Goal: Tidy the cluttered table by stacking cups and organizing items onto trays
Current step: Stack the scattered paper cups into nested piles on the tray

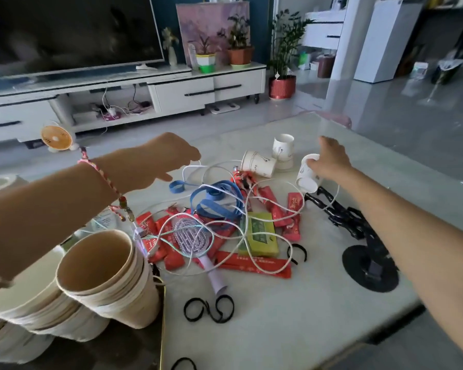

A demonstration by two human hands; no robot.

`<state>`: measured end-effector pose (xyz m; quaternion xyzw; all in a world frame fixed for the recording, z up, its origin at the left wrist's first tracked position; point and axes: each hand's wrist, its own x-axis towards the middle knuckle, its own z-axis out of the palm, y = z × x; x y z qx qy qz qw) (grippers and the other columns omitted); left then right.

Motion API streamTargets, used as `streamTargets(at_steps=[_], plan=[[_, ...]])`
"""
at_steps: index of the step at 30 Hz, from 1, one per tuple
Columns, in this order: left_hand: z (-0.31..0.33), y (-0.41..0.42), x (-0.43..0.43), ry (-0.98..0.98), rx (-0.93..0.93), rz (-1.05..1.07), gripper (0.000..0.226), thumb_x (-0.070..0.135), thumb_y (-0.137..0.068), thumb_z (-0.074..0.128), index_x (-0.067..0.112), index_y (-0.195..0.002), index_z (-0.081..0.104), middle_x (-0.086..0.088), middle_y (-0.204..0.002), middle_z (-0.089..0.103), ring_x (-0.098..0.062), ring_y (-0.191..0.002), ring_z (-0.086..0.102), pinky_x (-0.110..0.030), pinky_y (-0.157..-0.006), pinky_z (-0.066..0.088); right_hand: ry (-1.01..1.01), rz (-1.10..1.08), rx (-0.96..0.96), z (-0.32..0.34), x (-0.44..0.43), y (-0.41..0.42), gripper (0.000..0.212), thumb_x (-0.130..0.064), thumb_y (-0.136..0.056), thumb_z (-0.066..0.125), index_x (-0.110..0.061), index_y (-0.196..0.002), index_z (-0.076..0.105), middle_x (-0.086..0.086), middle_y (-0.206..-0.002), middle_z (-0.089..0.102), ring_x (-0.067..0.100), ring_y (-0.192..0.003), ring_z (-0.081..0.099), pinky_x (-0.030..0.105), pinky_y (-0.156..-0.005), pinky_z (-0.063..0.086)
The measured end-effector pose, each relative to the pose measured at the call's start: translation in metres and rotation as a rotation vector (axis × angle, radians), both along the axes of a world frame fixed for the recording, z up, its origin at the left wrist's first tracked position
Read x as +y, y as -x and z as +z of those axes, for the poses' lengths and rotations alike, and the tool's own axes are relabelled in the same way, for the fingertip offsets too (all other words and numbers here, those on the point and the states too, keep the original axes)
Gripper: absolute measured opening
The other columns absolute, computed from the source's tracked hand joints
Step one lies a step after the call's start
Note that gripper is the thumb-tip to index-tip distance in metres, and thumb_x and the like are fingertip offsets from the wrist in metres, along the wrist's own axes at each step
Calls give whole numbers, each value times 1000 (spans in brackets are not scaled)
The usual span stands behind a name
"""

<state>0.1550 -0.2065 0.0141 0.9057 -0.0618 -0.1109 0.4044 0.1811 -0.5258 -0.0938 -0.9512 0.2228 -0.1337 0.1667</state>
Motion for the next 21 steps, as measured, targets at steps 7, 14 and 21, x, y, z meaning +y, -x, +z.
streamTargets(at_steps=[7, 14, 21], plan=[[-7, -11, 20, 12, 56, 71, 15, 14, -93, 50, 10, -87, 63, -9, -99, 57, -23, -98, 50, -38, -79, 43, -65, -74, 136, -14, -8, -24, 63, -36, -82, 65, -6, -130, 38, 18, -132, 46, 34, -122, 42, 38, -93, 37], [2, 5, 42, 92, -8, 123, 26, 12, -92, 50, -1, -113, 59, -14, -112, 55, -25, -104, 49, -45, -95, 41, -150, 253, -146, 50, 46, 7, 21, -10, -82, 59, 9, -89, 65, 25, -95, 64, 30, -85, 57, 26, -61, 34], [20, 37, 108, 127, -142, 147, 21, 9, -94, 45, 9, -110, 60, -7, -116, 53, -23, -107, 48, -35, -81, 43, -255, 855, -468, 119, 203, 105, 11, -5, -90, 52, 0, -99, 57, 13, -90, 68, 25, -84, 64, 37, -73, 47]])
